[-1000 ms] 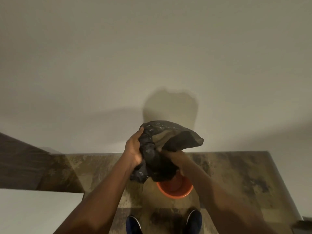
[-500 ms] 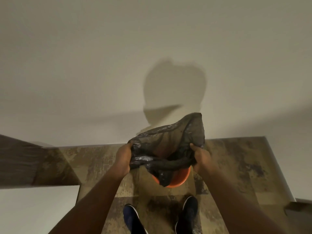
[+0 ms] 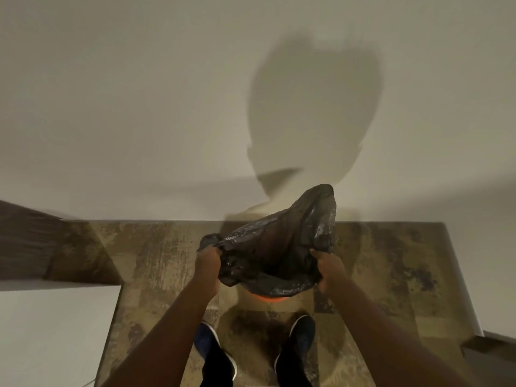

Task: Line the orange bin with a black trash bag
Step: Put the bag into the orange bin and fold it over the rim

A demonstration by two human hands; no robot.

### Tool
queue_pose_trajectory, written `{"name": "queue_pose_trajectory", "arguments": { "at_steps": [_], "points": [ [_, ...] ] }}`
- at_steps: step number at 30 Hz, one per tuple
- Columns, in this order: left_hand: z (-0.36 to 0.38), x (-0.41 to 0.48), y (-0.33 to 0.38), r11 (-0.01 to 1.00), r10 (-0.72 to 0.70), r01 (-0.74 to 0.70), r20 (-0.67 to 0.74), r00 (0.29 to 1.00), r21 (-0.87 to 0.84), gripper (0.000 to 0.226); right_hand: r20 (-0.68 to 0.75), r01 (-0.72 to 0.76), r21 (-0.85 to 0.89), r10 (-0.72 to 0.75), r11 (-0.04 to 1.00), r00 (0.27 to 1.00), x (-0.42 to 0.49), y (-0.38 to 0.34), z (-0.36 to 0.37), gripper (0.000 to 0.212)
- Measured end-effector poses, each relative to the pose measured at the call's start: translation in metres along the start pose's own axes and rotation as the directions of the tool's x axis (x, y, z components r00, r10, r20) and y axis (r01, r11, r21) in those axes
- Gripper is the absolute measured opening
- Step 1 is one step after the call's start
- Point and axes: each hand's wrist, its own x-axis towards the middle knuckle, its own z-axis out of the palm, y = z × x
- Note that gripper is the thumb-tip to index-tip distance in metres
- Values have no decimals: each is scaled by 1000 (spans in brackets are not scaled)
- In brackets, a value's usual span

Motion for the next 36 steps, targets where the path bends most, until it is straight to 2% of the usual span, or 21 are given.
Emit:
{"name": "queue_pose_trajectory", "arguments": {
  "at_steps": [4,7,10,13,19,22,25,28,31,33,34,35,36],
  "points": [
    [6,45,-29,996,-75,74,15,997,56,17,-46,-69,-66,66,995,997,22,18,4,36],
    [11,71,-41,989,-79,71,55,995,133,18,-91,-90,-84,82,992,992,48,37,10,46],
    [12,89,-48,983,-103,87,93,990,164,22,-120,-119,-55,112,991,986,61,52,19,45],
    [13,113,-53,959,-104,67,120,987,277,20,-161,-130,-77,116,989,980,72,63,22,29],
    [23,168,-75,908,-103,41,127,986,416,21,-190,-180,-223,138,958,972,133,106,17,35],
    [29,200,-94,907,-113,63,98,989,417,26,-191,-183,-257,135,949,972,160,128,15,20],
    [39,225,-113,915,-107,72,66,992,398,24,-148,-152,-293,112,944,983,191,142,11,28],
    [51,244,-133,944,-110,86,60,992,318,16,-126,-103,-415,55,904,991,224,155,4,34],
    [61,263,-150,974,-93,81,49,994,214,14,-126,-4,-480,-64,877,990,239,159,5,47],
    [67,275,-159,987,-50,43,42,998,158,18,-221,93,-597,-275,797,936,241,156,8,66],
    [70,280,-162,984,-13,5,44,999,175,25,-222,159,-706,-429,690,876,241,154,12,74],
    [72,285,-165,968,43,-57,60,997,243,30,-143,246,-808,-584,535,799,240,149,19,79],
    [74,291,-169,936,116,-141,94,989,324,33,1,328,-879,-689,345,725,239,145,28,81]
  ]
}}
